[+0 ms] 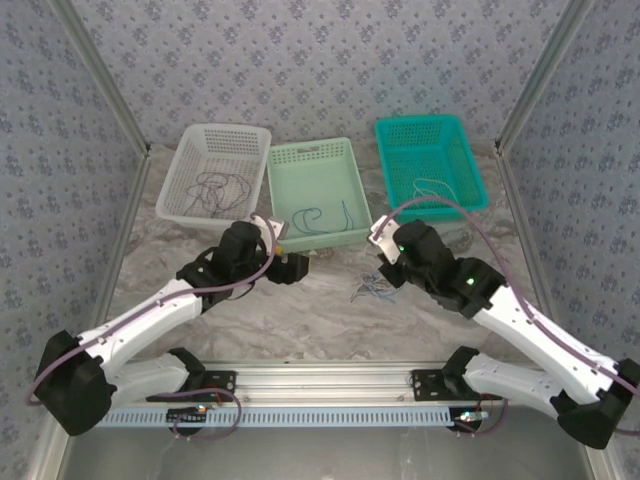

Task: Untangle the cables

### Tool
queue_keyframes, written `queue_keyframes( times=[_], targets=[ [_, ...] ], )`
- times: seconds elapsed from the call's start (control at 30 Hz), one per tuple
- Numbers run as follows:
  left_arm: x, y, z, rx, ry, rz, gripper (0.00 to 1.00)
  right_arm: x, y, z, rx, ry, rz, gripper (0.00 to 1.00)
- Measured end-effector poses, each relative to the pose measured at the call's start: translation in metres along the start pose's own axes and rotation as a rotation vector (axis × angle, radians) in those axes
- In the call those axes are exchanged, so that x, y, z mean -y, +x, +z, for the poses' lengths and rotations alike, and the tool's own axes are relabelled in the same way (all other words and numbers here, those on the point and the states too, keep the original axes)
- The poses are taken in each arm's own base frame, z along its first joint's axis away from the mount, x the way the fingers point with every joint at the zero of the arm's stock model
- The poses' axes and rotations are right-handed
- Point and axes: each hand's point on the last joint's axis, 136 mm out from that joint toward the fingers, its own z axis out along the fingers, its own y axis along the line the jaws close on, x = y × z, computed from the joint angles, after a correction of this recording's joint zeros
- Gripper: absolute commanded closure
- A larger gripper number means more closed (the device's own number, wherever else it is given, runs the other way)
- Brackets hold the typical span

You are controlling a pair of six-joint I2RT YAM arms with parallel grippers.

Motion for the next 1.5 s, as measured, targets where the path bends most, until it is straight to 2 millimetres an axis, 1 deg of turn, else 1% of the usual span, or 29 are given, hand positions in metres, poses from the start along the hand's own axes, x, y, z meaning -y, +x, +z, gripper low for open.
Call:
queue_keyframes(
  times=[0.1,0.27,0.37,0.47,0.63,0.8,0.93,1.07,1.2,1.33,1.4,1.5],
  targets=[
    [0.009,-0.003,0.003,0.001,0.035,0.013,0.14,0.007,-0.013,-0.014,0.057,0.002,0.055,0.90],
    [0.032,-0.008,0.011,-0.015,0.106,0.063,0.15,0.019,-0.029,-0.029,0.114,-0.004,0.165,0.88],
    [0.045,-0.008,0.016,-0.030,0.145,0.087,0.16,0.026,-0.046,-0.041,0.166,-0.025,0.226,0.88],
    [0.059,-0.006,0.021,-0.039,0.190,0.113,0.16,0.029,-0.057,-0.049,0.201,-0.046,0.272,0.88],
    [0.088,-0.005,0.031,-0.058,0.259,0.171,0.16,0.027,-0.058,-0.045,0.191,-0.082,0.336,0.89],
    [0.114,-0.015,0.039,-0.031,0.310,0.209,0.16,0.023,-0.063,-0.045,0.206,-0.119,0.392,0.89],
    [0.126,-0.025,0.049,-0.010,0.335,0.219,0.17,0.021,-0.070,-0.047,0.230,-0.147,0.432,0.90],
    [0.132,-0.033,0.061,0.000,0.348,0.221,0.17,0.019,-0.077,-0.049,0.255,-0.174,0.465,0.90],
    [0.140,-0.045,0.067,0.021,0.364,0.226,0.22,0.018,-0.080,-0.050,0.267,-0.189,0.486,0.91],
    [0.157,-0.059,0.070,0.046,0.407,0.239,0.26,0.018,-0.083,-0.051,0.278,-0.199,0.512,0.91],
    [0.164,-0.058,0.073,0.043,0.427,0.247,0.28,0.018,-0.085,-0.052,0.285,-0.200,0.525,0.91],
    [0.171,-0.045,0.081,0.010,0.447,0.252,0.30,0.019,-0.087,-0.052,0.291,-0.202,0.547,0.91]
  ],
)
